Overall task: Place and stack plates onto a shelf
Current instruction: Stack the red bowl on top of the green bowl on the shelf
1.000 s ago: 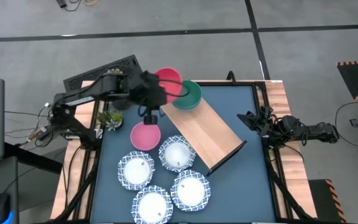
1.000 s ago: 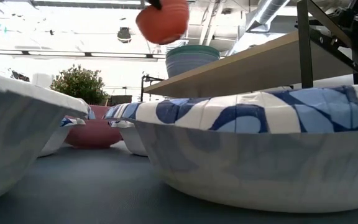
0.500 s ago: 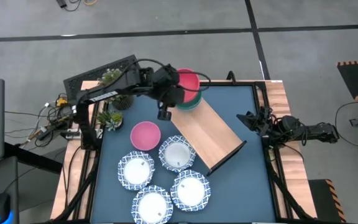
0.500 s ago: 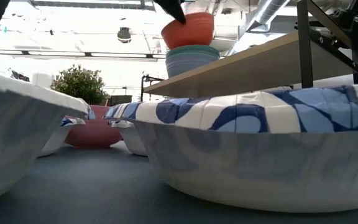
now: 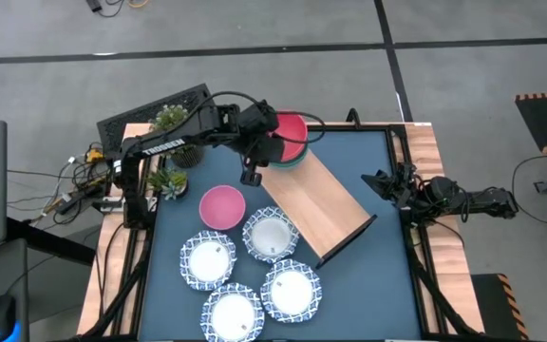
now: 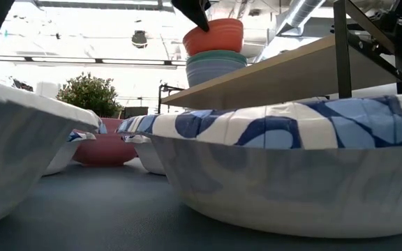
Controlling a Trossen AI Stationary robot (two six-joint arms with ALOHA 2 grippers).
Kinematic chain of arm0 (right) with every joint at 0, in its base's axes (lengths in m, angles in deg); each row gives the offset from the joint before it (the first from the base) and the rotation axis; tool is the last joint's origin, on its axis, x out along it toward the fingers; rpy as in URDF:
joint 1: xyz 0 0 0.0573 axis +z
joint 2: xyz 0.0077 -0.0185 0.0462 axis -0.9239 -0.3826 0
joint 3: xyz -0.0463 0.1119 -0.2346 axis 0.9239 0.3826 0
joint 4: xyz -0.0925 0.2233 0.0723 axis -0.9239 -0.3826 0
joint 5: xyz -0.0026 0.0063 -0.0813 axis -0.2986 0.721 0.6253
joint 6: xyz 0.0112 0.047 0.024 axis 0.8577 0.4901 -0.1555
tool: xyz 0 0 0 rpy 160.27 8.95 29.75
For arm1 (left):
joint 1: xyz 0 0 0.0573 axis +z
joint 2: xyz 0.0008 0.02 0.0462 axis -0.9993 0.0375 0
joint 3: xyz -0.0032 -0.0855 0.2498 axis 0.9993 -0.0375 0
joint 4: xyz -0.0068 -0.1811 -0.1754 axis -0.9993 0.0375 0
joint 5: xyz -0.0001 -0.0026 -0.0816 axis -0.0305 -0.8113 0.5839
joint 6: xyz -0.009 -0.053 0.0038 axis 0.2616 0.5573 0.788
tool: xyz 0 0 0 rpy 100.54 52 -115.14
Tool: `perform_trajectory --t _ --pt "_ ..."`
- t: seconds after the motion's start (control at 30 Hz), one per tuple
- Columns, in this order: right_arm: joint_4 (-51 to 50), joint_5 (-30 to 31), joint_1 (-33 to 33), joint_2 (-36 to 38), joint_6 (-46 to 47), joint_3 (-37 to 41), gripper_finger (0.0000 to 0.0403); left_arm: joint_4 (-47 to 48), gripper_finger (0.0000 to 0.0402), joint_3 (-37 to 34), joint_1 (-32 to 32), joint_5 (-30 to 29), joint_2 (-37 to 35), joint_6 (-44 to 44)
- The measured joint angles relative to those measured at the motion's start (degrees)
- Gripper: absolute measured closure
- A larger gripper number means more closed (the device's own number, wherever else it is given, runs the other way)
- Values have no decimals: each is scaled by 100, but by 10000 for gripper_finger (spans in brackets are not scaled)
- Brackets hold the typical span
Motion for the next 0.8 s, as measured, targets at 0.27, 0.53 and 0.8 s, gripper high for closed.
perform_trajectory --t 0.27,0.53,0.8 --pt "-14 1 1 -1 2 0 345 9 401 -7 28 3 239 -296" --pt "-37 2 -7 1 7 0 345 53 401 -4 60 -18 304 -347" --pt "-36 2 -10 1 7 0 345 169 397 -4 74 113 304 -561"
